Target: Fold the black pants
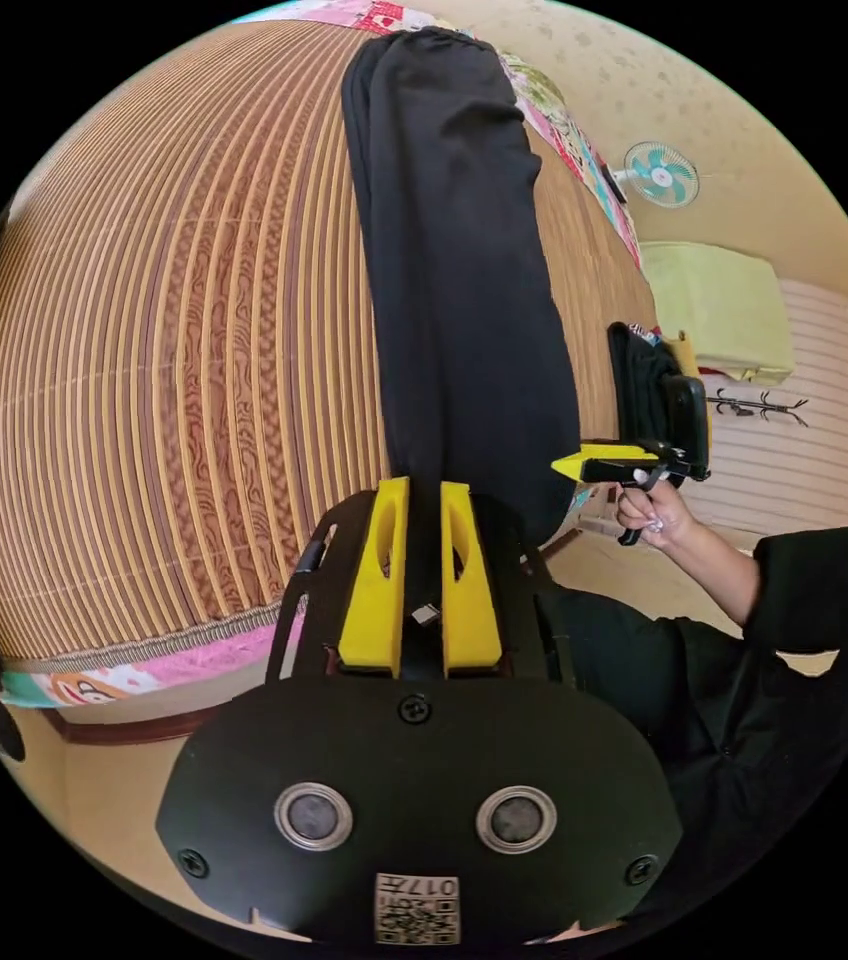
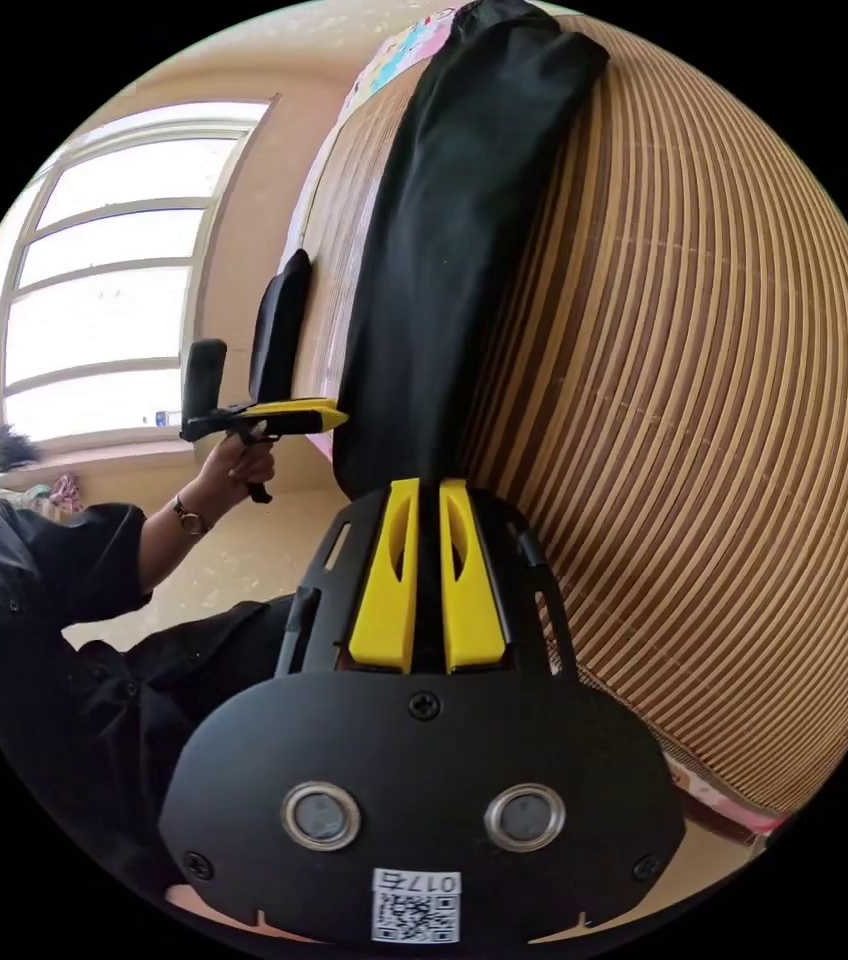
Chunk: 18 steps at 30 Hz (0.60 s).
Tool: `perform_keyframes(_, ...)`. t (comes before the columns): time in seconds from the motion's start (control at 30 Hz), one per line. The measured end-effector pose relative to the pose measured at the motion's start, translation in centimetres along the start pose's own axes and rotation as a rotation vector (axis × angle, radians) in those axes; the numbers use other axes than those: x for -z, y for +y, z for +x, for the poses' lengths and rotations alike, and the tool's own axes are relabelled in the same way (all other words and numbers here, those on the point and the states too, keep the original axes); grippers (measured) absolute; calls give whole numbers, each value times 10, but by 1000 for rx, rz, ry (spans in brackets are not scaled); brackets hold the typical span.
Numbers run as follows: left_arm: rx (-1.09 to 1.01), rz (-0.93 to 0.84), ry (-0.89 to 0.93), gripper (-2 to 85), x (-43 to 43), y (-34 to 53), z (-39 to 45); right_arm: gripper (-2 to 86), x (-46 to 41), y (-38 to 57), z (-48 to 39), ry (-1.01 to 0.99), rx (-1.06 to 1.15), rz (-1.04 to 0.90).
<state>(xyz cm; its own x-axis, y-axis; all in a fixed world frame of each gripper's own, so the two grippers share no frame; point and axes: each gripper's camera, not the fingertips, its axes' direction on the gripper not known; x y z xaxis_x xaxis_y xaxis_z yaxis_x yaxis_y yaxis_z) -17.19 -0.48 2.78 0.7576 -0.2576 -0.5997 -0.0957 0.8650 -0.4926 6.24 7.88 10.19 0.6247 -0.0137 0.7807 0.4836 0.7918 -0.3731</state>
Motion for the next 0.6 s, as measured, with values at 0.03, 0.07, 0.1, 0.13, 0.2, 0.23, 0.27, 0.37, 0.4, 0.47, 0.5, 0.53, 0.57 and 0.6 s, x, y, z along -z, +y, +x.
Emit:
perform_keyframes(0.03,11,-8,12,47,-1,4,-1,47,7,13,7,-51,-38,14)
perform_keyframes(0.07,35,-31,54,39,-5,15,-4,46,10,28,19,-106,-100,22)
perform_keyframes(0.1,69,-65,100,34,-11,26,-8,46,11,37,27,-126,-134,21)
perform_keyframes(0.13,86,-85,118,33,-14,31,-9,47,12,53,41,-136,-204,7)
perform_keyframes(0.2,101,-95,142,44,-13,46,-12,53,20,68,53,-106,-256,4)
perform_keyframes(0.23,95,-70,156,49,-9,47,-12,65,32,71,57,-107,-249,40)
perform_keyframes(0.27,81,-6,196,60,-1,47,-15,79,45,69,63,-115,-251,87)
perform_keyframes(0.37,79,101,272,97,13,25,-34,117,64,47,86,-149,-263,170)
perform_keyframes(0.4,72,111,285,112,15,9,-43,119,66,41,91,-156,-259,182)
perform_keyframes(0.47,58,90,278,127,12,-16,-51,121,63,10,107,-201,-220,169)
perform_keyframes(0.5,27,55,277,133,7,-31,-52,120,61,2,110,-221,-208,162)
perform_keyframes(0.53,9,35,279,130,3,-38,-51,117,56,-13,114,-266,-183,149)
perform_keyframes(0.57,-12,-2,284,123,-4,-48,-49,113,49,-26,116,-307,-163,124)
perform_keyframes(0.6,-23,-34,298,117,-11,-52,-47,110,44,-33,117,-325,-156,105)
